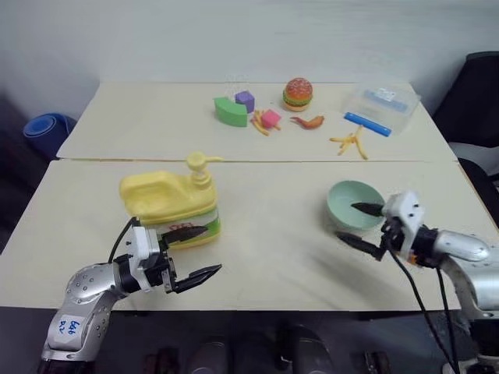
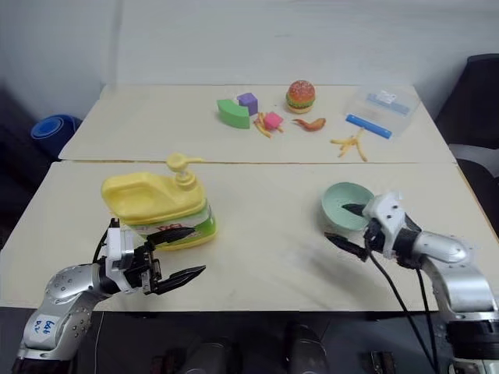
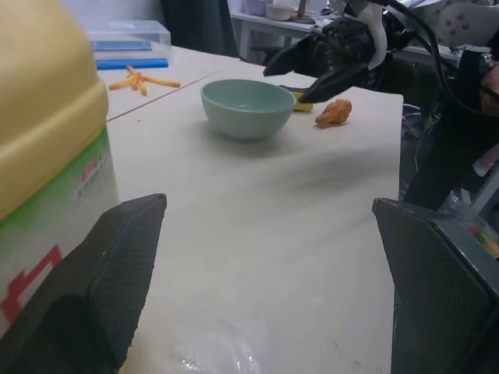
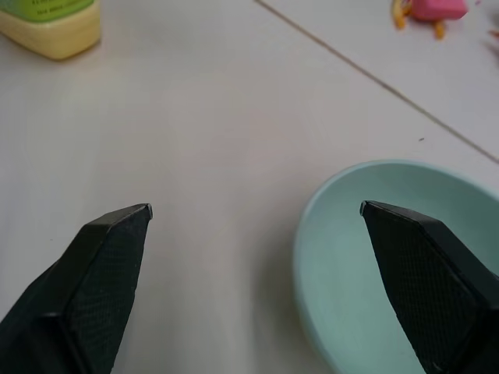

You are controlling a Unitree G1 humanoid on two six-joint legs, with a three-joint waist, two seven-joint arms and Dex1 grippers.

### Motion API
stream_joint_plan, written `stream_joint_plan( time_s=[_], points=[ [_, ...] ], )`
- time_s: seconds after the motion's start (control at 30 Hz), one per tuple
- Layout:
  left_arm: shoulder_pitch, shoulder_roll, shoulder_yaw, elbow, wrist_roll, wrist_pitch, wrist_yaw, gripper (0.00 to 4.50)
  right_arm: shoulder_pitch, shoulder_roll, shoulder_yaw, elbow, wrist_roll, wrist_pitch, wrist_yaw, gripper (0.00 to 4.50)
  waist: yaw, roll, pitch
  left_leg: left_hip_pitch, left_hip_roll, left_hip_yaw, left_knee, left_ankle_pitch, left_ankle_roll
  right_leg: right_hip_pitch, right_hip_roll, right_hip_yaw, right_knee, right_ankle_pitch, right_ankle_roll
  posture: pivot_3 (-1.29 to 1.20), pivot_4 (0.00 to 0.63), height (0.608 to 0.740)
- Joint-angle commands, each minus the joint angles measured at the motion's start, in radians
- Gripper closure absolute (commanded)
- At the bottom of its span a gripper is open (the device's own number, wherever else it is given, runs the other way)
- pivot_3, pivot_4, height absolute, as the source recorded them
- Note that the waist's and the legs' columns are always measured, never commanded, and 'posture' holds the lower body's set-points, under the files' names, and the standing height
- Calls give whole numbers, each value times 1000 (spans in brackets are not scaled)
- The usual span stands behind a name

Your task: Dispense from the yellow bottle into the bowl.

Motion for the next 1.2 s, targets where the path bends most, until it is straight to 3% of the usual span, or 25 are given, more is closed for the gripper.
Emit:
stream_joint_plan(
  time_s=[0.03, 0.13, 0.23, 0.57, 0.6, 0.67, 0.7, 0.8, 0.87, 1.0, 1.13, 1.2],
  points=[
    [-9, 3, 8, -38, -8, -2, 7, 0, -59, 38, 41, 26, -55, 14, -66, 36, 0, 0, 0, 0, 0, 0, 0, 0, 0, 0, 0, 0, -1, 0, 0, 0, 150, 740],
    [5, 4, 26, -56, -8, -6, 20, 0, -138, 132, 112, 137, -150, 31, -190, 36, -3, -2, -1, 0, 0, 0, 0, 0, 0, 0, 0, 0, -1, 0, 0, 0, 150, 740],
    [22, 8, 34, -75, -8, -6, 31, 0, -170, 171, 129, 174, -176, 38, -212, 628, -4, -1, -1, 0, 0, 0, 0, 0, 0, 0, 0, 0, 0, 0, -1, 0, 150, 740],
    [86, 27, 127, -189, -56, 30, 95, 0, -263, 203, 165, 190, -204, 44, -201, 4230, -14, -1, -1, -1, 0, 0, 0, 1, 1, -1, 0, -1, 3, 1, 0, 0, 150, 740],
    [92, 30, 139, -206, -72, 46, 102, 0, -267, 198, 168, 187, -204, 40, -193, 4470, -17, -1, -1, -1, 0, 0, 0, 1, 1, 0, 0, 0, 3, 1, 1, 0, 150, 740],
    [110, 38, 180, -259, -152, 101, 127, 0, -276, 185, 174, 182, -211, 19, -171, 4470, -21, -1, -1, -1, 0, 0, 0, 1, 1, 0, 0, -1, 3, 1, 1, 0, 150, 740],
    [120, 42, 217, -293, -223, 139, 156, 397, -284, 180, 175, 177, -207, 7, -151, 4500, -22, -1, -1, -2, 0, -1, 0, 1, 1, 0, 0, -1, 3, 1, 1, 0, 150, 740],
    [138, 90, 397, -392, -670, 259, 327, 1212, -322, 164, 178, 105, -132, -41, 5, 4500, -25, -2, 1, -2, 0, -1, 0, 1, 1, 0, 0, -1, 3, 1, 1, 0, 150, 740],
    [136, 149, 475, -403, -777, 304, 347, 1882, -348, 141, 198, 62, -113, -64, 97, 4500, -28, -2, 2, -2, 1, -2, 0, 1, 0, -1, 0, 0, 3, 1, 1, 0, 150, 740],
    [-24, 225, 489, -336, -775, 315, 425, 3191, -415, 111, 247, 19, -105, -71, 223, 4500, -22, -1, 2, 0, 0, -2, 1, 1, -1, 1, 1, -1, 1, 1, 0, 0, 150, 740],
    [-256, 253, 354, -233, -628, 318, 426, 4469, -516, 95, 309, -36, -116, -36, 310, 4500, -13, -2, 2, -1, -3, -6, 1, 3, -1, 2, 5, -2, 4, 1, 0, 0, 150, 740],
    [-355, 246, 268, -170, -536, 311, 399, 4469, -581, 100, 348, -71, -118, 12, 338, 4500, -15, -2, 2, -2, -4, -5, 1, 3, 0, 1, 6, -2, 3, 2, 2, 0, 150, 740]
  ],
)
